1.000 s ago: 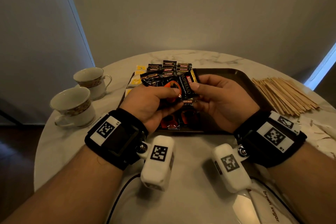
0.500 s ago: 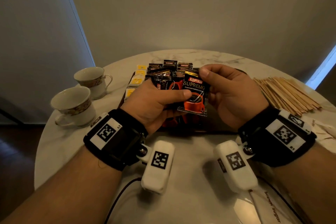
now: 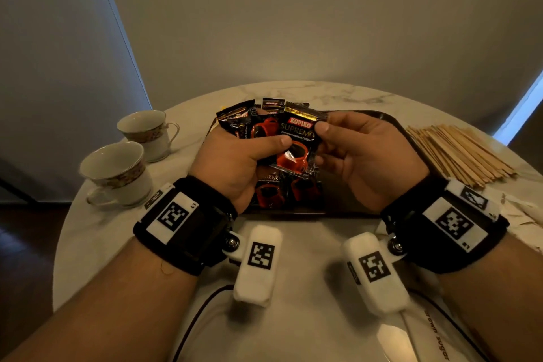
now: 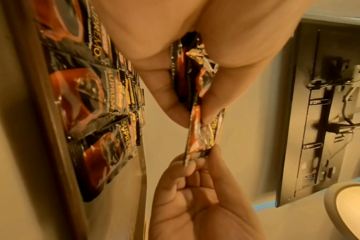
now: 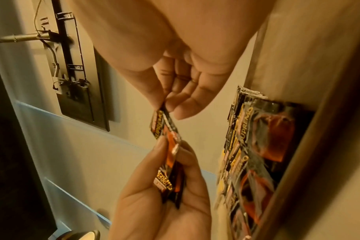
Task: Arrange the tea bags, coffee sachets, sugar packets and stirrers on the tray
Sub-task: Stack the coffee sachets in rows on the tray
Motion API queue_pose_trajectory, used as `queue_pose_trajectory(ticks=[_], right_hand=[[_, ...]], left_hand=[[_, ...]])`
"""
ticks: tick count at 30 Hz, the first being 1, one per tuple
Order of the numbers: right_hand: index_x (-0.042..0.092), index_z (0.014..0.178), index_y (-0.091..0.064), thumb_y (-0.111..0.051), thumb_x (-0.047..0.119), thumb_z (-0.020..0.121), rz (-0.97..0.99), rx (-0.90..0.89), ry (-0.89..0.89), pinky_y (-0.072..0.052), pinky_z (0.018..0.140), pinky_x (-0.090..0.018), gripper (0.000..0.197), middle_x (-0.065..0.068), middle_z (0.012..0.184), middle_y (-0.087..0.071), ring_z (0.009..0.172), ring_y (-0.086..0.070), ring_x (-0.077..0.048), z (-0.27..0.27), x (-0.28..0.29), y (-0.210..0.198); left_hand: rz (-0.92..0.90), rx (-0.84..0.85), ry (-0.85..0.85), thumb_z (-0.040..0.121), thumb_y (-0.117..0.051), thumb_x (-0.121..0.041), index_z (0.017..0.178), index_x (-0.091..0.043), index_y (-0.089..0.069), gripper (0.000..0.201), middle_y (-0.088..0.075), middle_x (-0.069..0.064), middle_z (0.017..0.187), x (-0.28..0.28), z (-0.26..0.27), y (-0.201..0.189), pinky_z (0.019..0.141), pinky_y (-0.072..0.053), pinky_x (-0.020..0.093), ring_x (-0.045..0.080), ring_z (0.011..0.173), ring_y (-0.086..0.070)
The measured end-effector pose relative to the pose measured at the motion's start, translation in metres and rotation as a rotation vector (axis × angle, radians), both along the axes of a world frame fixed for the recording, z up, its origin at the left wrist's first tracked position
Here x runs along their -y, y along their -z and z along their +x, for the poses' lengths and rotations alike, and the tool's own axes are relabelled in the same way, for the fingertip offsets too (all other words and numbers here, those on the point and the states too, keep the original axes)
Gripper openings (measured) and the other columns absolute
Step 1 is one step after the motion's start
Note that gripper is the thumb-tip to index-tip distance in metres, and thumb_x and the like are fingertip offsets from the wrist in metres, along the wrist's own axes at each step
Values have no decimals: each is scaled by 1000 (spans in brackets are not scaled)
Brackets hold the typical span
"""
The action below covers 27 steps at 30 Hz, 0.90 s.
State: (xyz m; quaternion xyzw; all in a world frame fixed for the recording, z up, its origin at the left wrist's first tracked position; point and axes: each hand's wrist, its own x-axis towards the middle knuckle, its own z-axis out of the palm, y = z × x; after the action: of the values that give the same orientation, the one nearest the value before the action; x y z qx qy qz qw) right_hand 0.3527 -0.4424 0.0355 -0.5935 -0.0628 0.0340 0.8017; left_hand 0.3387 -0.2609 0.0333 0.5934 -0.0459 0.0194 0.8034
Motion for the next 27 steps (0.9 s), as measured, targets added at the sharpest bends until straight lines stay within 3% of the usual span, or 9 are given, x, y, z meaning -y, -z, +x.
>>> queue_pose_trajectory(ticks=[4,6,10,14,20,24,27], right_hand=[[8,93,-70,-65,4,95,-104,-70,60,-54,54,-22,7,-3,77,-72,61,-61,-8,5,1,5],[9,91,-71,-66,5,95,-182,-143,57,-52,52,-22,7,-2,75,-71,57,-59,-7,8,4,8],[8,95,-71,-68,1,91,-336,-252,-22,-50,50,-23,8,-5,78,-70,53,-57,-7,11,6,16],[6,97,-71,-70,2,90,-389,-293,-7,-51,53,-24,8,-6,81,-71,54,-58,-7,11,6,19],[9,102,-71,-73,4,90,-424,-253,57,-53,57,-25,14,-7,91,-72,66,-60,-11,11,5,21],[12,107,-71,-78,15,88,-410,-246,94,-54,61,-26,21,-6,92,-71,66,-60,-11,12,5,20],[14,105,-71,-76,24,90,-427,-269,114,-57,70,-33,18,-5,93,-68,76,-61,-15,12,6,15]], left_hand=[[-2,-113,-93,89,-70,3,105,-4,-72,18,-78,13,96,0,2,0,65,-62,36,27,86,-77],[-32,-173,-188,92,-68,0,98,-7,-69,9,-77,9,89,-2,5,-2,65,-63,34,21,80,-75],[-55,-228,-283,95,-62,1,105,-9,-63,13,-73,14,102,-6,10,-4,77,-65,43,26,91,-75],[-12,-227,-226,97,-58,2,110,-8,-64,17,-76,14,98,-2,8,-2,78,-65,47,27,88,-78],[57,-266,-139,94,-63,0,124,-11,-61,32,-75,14,110,0,7,1,75,-65,45,28,92,-78],[104,-262,-108,94,-64,-1,124,-12,-62,33,-76,13,111,0,6,2,76,-65,46,27,91,-78],[113,-270,-94,94,-63,0,124,-14,-62,33,-75,13,111,-1,6,2,76,-65,49,28,92,-77]])
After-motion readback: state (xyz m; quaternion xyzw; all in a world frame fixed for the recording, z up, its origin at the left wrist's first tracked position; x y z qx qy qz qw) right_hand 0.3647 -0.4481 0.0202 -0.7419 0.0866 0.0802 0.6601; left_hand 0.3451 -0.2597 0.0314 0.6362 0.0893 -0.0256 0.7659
